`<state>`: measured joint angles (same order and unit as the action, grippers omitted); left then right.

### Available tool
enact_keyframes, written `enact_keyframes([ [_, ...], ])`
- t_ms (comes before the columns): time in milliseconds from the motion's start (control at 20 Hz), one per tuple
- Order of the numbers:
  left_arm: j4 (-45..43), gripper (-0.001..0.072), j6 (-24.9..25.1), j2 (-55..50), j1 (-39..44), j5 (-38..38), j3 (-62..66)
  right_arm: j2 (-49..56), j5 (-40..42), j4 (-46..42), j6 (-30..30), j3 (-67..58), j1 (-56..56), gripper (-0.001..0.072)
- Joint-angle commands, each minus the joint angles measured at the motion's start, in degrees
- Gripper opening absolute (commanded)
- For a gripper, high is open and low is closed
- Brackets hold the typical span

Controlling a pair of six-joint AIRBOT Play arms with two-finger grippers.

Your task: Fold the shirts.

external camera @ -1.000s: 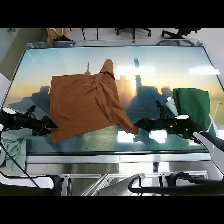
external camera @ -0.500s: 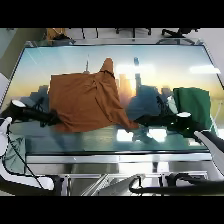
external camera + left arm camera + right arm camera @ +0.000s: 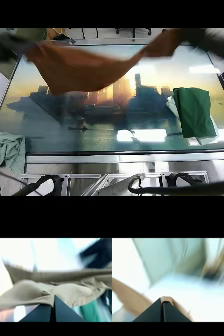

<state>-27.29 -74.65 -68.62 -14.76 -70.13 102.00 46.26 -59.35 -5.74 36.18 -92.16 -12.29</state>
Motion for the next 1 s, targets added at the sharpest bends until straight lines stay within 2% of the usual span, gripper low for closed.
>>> enact_keyframes([
  [0,2.82,0.0011,-2.10,9.55,0.13,10.38,10.82,-4.35,7.43,-1.88,-0.68,-18.60,-3.80,0.0013],
  [250,-0.22,0.0010,-4.02,14.32,0.15,10.08,15.82,-5.60,7.91,-3.17,-3.41,-25.83,-5.11,0.0014],
  [450,-4.57,0.0011,-4.02,14.36,0.22,6.05,6.45,-0.76,2.54,-5.64,-1.68,-25.66,-5.09,0.0013],
  [650,-4.74,0.0010,-1.79,5.81,0.22,1.99,-3.15,10.51,-2.95,-5.64,0.26,-23.82,-3.34,0.0014],
  [750,-4.74,0.0010,0.72,0.04,0.22,3.78,-7.63,18.38,-1.38,-6.49,-1.22,-20.92,1.66,0.0013],
  [950,-4.74,0.0011,6.64,-13.49,0.20,6.80,-13.99,36.57,11.02,-16.17,-1.33,-20.63,11.80,0.0014],
])
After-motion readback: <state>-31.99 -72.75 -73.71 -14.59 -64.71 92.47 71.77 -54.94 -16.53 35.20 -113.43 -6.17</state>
